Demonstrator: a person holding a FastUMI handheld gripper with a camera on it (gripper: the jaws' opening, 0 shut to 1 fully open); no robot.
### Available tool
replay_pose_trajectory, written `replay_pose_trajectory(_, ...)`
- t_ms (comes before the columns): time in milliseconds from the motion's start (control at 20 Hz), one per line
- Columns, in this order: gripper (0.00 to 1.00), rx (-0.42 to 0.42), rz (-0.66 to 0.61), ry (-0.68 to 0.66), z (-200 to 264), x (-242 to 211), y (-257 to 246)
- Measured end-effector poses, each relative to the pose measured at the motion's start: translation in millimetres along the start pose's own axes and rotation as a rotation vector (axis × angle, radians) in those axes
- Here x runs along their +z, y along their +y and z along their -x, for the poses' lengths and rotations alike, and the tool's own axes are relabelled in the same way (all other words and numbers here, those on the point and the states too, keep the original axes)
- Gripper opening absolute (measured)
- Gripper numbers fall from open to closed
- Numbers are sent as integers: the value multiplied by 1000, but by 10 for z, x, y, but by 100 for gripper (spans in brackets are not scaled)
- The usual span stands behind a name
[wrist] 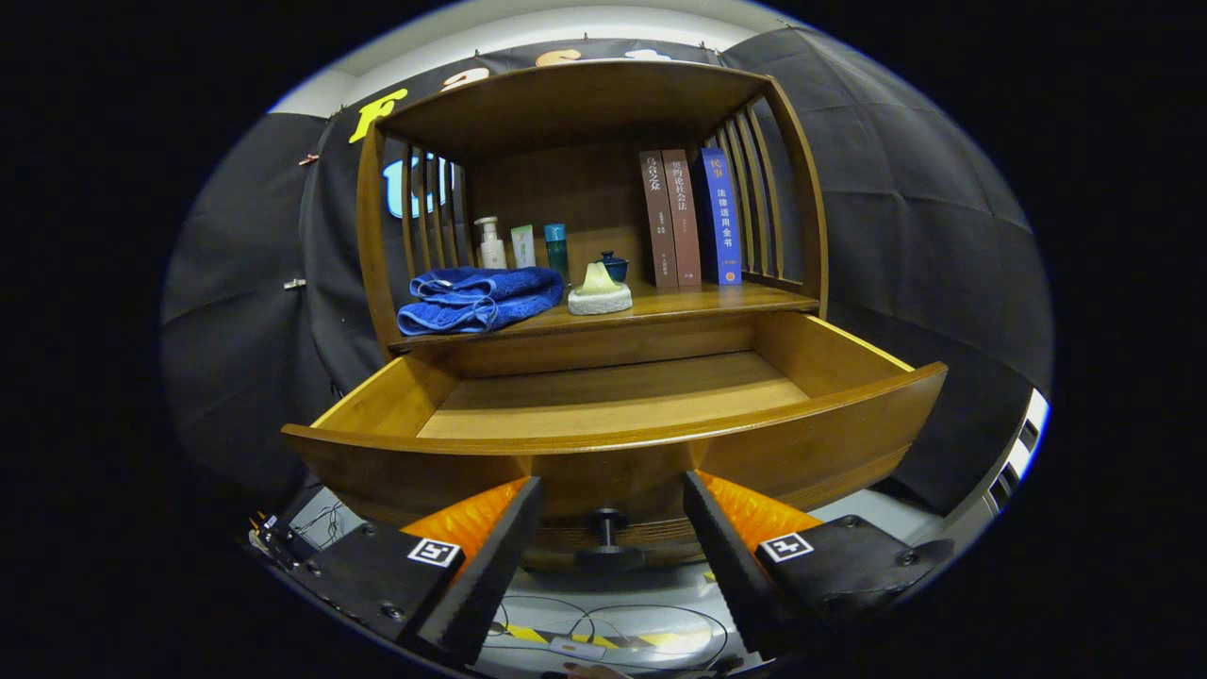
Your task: Pull open the drawer, take out the items inside it, and place them on the countertop above the cabinet.
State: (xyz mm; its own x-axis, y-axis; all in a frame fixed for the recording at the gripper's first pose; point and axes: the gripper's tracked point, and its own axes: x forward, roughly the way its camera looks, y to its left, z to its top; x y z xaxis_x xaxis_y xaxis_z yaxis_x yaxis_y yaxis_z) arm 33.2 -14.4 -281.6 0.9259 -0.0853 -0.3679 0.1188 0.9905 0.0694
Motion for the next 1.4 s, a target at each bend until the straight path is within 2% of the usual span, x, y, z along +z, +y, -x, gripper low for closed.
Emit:
replay_pose_trajectory(250,99,-7,0,-30,-446,248,39)
replay_pose_trajectory(300,99,-6,-3,0,-585,258,39)
replay_pose_trajectory(750,99,3,-4,-20,-1300,447,51)
replay_pose_trajectory(1050,99,-1,5,7,-1578,449,47)
replay_pose_trajectory(1400,99,-12,20,4,-1643,403,50)
